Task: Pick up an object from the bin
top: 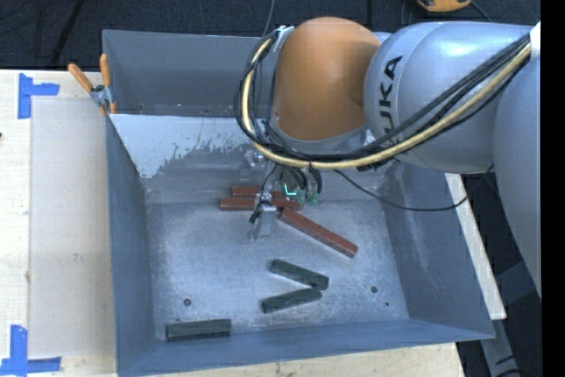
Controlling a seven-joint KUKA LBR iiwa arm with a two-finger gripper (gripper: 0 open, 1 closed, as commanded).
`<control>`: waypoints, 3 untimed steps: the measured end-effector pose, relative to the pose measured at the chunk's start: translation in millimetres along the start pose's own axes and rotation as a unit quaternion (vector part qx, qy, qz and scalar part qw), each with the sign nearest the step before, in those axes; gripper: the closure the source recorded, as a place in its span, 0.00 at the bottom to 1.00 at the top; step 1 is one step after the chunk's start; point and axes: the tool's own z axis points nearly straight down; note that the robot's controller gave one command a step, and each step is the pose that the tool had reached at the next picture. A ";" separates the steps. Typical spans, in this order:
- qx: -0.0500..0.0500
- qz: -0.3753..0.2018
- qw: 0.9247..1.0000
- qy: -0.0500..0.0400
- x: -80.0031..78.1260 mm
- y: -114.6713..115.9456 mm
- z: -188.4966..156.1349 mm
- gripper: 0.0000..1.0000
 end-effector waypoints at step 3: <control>0.001 -0.041 0.999 0.005 15.5 -16.8 12.3 0.00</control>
Offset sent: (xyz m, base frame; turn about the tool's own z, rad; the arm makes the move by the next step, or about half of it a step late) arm 0.0199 -0.0492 -0.0782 -0.0119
